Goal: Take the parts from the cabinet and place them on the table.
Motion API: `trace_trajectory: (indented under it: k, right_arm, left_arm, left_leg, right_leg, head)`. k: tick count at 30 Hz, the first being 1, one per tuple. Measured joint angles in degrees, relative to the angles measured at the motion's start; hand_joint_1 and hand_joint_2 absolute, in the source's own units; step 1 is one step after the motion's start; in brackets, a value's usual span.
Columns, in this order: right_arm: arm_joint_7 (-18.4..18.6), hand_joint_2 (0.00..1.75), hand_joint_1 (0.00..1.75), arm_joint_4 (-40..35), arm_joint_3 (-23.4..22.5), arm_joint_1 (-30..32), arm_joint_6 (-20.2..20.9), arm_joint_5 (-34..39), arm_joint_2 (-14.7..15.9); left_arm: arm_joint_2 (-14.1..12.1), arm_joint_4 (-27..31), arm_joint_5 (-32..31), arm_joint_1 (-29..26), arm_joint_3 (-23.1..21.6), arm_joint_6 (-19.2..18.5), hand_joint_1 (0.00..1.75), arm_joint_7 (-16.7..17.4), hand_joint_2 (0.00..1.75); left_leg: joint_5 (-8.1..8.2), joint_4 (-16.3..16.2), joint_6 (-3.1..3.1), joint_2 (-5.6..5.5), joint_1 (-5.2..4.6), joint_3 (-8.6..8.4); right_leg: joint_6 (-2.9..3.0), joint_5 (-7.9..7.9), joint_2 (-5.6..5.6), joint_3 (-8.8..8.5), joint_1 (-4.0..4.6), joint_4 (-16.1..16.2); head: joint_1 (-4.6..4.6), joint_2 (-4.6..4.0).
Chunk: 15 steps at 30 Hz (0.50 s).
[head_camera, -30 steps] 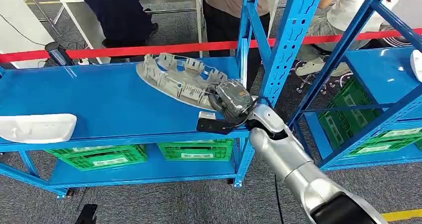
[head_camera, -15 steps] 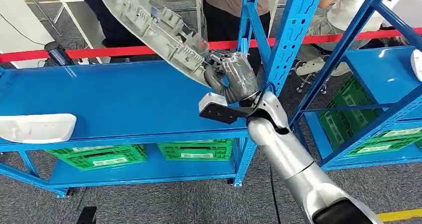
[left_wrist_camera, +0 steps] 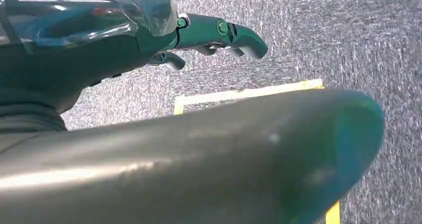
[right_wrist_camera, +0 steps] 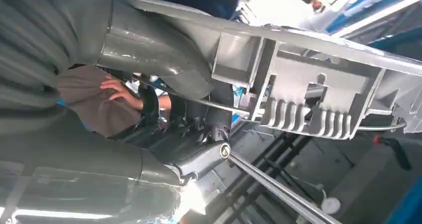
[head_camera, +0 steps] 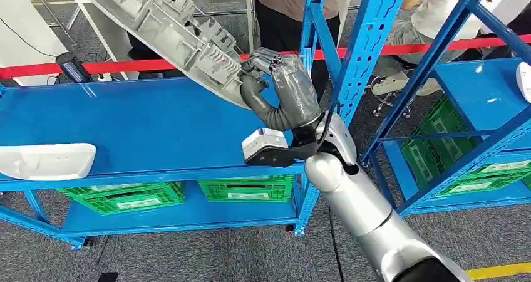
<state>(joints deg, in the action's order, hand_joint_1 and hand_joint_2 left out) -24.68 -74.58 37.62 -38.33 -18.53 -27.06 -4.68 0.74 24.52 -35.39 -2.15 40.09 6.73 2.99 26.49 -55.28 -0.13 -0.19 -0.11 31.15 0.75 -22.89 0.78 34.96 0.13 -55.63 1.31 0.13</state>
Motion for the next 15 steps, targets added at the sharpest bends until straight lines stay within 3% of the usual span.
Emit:
trace_trajectory:
  k: [1, 9, 15]
  right_arm:
    - [-0.02, 1.75, 1.75, -0.63, 0.0, 0.27, 0.0, 0.02, 0.0]
    - [-0.94, 1.75, 1.75, -4.56, 0.5, 0.89, 0.5, 0.92, -0.31]
    - [-1.01, 1.75, 1.75, -5.33, 1.99, 0.61, 1.31, 3.19, -1.05]
  left_arm:
    - [0.13, 0.22, -0.43, -0.02, 0.26, -0.31, 0.0, -0.09, 1.75]
    - [0.76, 0.96, -1.52, -0.04, 2.01, -1.27, 0.0, -3.25, 1.75]
    - [1.97, 3.32, -3.47, -0.77, 4.68, 0.66, 0.0, -3.96, 1.75]
  left_leg:
    - [0.0, 0.0, 0.0, 0.0, 0.0, 0.0]
    - [0.0, 0.0, 0.0, 0.0, 0.01, 0.0]
    - [0.0, 0.0, 0.0, 0.0, 0.03, 0.0]
  right_leg:
    - [0.0, 0.0, 0.0, 0.0, 0.0, 0.0]
    - [0.0, 0.0, 0.02, 0.0, 0.01, -0.01]
    - [0.0, 0.0, 0.01, 0.0, 0.02, -0.01]
  head:
    - [0.0, 0.0]
    - [0.0, 0.0]
    - [0.0, 0.0]
